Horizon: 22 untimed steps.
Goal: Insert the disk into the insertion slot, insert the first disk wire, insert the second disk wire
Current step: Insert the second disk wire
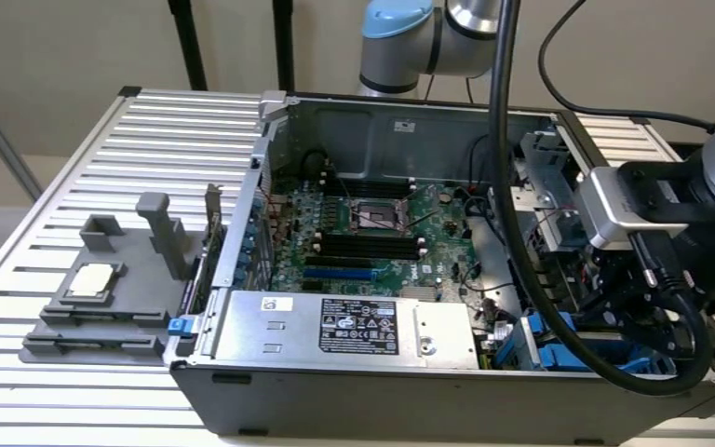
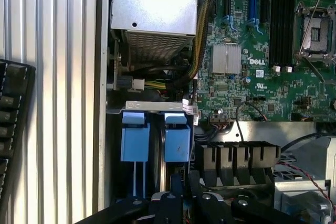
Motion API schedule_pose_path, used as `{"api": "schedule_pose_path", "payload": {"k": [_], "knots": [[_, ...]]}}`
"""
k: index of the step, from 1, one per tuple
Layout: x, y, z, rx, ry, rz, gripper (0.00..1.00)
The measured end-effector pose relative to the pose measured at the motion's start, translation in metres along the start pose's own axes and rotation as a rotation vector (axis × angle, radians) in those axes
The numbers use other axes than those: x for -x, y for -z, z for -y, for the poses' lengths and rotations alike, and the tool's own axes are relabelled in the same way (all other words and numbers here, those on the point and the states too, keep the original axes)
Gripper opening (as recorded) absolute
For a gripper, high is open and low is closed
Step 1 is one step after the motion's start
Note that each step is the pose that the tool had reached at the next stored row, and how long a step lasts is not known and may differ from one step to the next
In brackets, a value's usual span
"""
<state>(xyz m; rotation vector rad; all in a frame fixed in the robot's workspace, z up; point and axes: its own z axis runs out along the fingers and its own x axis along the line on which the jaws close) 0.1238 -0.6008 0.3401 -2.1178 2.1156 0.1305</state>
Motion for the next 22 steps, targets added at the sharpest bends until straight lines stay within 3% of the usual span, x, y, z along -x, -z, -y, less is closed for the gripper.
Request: {"api": "schedule_pose_path", "payload": {"k": [22], "knots": [[-0.0010,-0.0053,-0.0001,0.0000,0.000,0.0000,0.16]]}}
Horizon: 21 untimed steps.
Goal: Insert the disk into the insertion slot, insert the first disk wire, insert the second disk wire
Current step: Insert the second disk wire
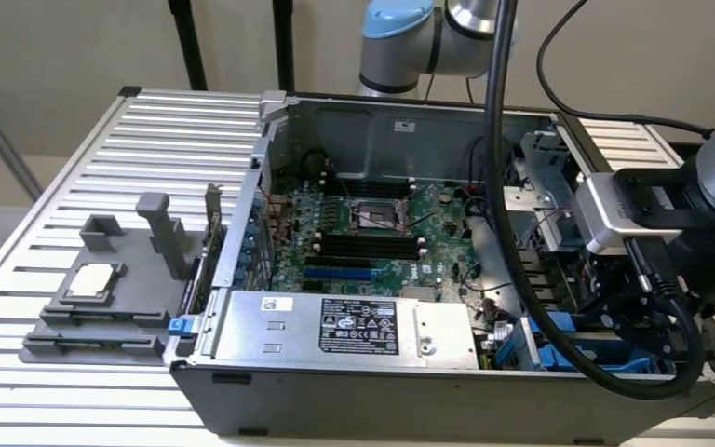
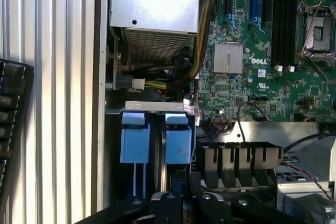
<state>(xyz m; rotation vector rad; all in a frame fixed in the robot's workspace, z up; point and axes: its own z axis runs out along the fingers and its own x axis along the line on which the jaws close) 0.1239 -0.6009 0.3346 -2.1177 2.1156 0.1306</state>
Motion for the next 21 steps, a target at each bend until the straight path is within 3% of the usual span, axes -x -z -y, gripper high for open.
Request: {"api": "schedule_pose_path", "payload": {"k": [5,6,7,13,21], "knots": [[0.000,-0.0002,0.0001,-0.0001,0.000,0.0005,0.18],[0.000,0.0001,0.0001,0.0000,0.000,0.0005,0.25],[0.000,0.0009,0.0001,0.0001,0.000,0.0006,0.25],[0.001,0.0132,-0.0010,0.0009,0.000,0.0002,0.25],[0.002,0.0203,-0.0210,-0.0109,0.002,0.0006,0.25]]}}
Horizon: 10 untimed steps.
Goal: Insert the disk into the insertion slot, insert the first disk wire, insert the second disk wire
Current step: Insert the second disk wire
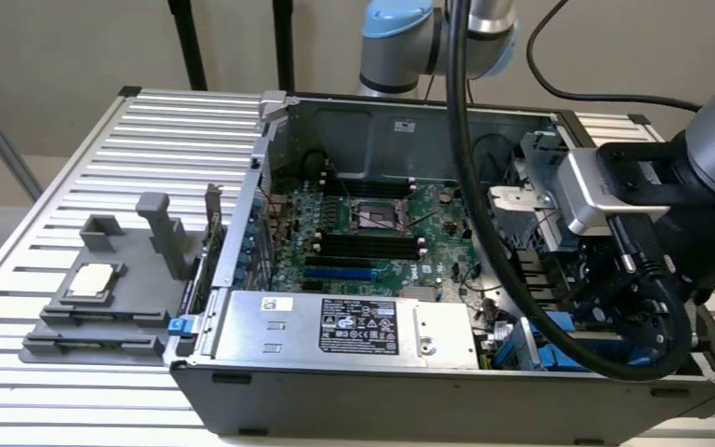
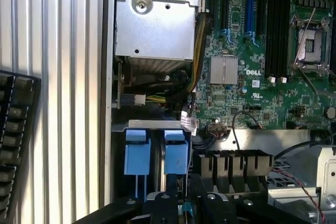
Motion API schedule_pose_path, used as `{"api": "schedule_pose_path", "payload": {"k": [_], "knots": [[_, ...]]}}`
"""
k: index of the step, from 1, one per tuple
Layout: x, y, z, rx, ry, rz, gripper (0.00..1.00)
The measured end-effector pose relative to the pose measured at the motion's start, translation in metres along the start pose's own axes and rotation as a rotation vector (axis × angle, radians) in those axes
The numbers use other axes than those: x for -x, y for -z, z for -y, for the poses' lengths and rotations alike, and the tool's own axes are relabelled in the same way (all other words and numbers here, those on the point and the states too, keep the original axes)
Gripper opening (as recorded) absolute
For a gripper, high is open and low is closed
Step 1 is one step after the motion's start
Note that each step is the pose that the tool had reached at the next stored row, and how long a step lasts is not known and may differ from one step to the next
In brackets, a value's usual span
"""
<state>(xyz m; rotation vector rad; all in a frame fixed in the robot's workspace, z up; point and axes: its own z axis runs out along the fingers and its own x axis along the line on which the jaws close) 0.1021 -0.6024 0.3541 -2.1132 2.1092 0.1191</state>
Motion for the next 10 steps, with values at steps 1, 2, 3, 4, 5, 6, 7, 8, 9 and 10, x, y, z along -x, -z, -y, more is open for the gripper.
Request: {"api": "schedule_pose_path", "payload": {"k": [1,2,3,4,5,6,7,8,9,10], "knots": [[0.0001,0.0001,-0.0014,-0.0023,0.000,0.0000,0.25],[0.0001,0.0000,-0.0015,-0.0033,0.001,0.0000,0.25],[0.0001,0.0001,-0.0015,-0.0033,0.001,0.0000,0.25],[0.0001,0.0000,-0.0016,-0.0033,0.001,0.0000,0.25],[0.0001,0.0001,-0.0016,-0.0033,0.001,-0.0001,0.25],[0.0001,0.0001,-0.0016,-0.0033,0.001,-0.0001,0.25],[0.0001,0.0001,-0.0016,-0.0033,0.001,0.0000,0.25],[0.0001,0.0001,-0.0016,-0.0033,0.001,-0.0001,0.25],[0.0001,0.0001,-0.0016,-0.0034,0.001,-0.0001,0.25],[0.0001,0.0001,-0.0016,-0.0033,0.001,-0.0001,0.25]]}}
